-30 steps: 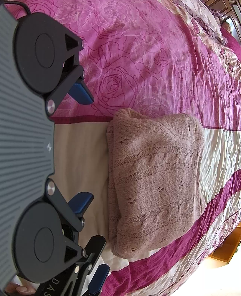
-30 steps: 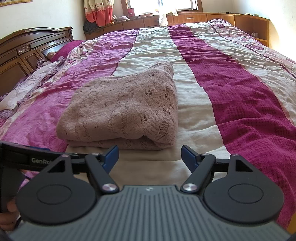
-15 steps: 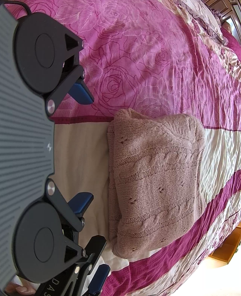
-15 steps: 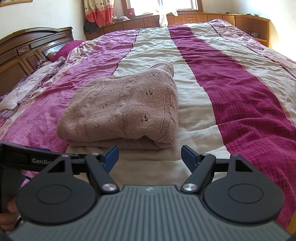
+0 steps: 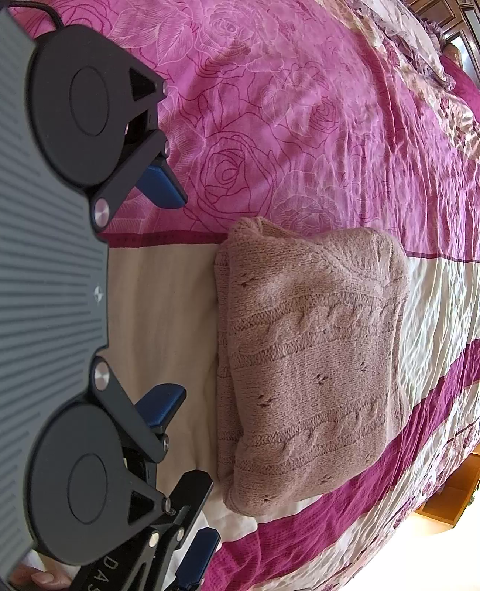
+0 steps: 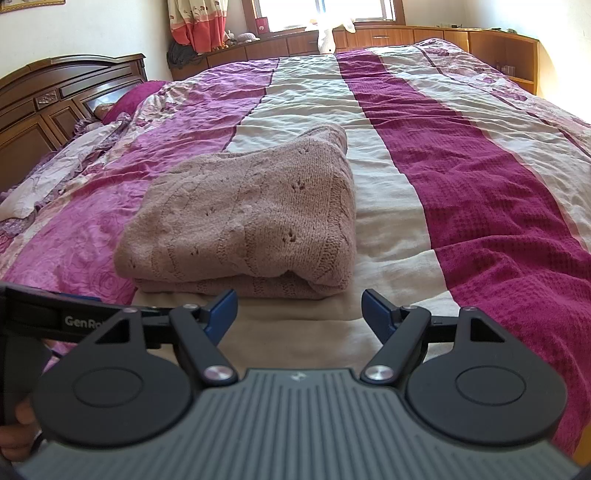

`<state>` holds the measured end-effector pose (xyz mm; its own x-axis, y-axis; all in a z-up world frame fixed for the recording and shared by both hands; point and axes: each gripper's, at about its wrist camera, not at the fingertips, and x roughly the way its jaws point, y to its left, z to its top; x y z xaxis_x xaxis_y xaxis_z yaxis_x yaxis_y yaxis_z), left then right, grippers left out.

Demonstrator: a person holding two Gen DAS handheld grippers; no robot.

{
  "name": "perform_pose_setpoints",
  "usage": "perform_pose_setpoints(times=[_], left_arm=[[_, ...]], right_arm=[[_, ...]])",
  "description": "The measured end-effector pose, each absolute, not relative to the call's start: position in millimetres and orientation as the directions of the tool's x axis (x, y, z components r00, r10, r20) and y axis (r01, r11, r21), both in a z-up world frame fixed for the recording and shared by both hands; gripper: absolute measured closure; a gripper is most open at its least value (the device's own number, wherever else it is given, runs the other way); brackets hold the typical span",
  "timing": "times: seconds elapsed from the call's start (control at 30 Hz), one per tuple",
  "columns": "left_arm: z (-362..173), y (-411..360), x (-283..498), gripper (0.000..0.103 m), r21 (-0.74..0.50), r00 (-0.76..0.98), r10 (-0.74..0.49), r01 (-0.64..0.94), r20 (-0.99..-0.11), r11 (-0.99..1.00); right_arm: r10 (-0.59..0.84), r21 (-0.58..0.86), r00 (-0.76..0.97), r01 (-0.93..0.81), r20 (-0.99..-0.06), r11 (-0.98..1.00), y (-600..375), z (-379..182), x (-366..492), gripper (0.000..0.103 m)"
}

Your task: Fold small clothes

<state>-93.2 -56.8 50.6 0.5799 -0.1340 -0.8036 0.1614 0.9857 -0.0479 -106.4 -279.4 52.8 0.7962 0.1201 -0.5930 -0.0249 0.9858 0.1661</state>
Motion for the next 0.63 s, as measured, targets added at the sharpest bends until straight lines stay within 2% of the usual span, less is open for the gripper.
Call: perform_pose_setpoints(times=[0.63], left_arm=[[52.1, -57.0, -91.9, 0.000, -0.050, 0.578, -0.136, 0.162, -0.805, 0.986]], right_arm=[[0.119, 0.159, 0.802, -0.031, -0.585, 0.987, -277.7, 58.4, -107.1, 0.027]])
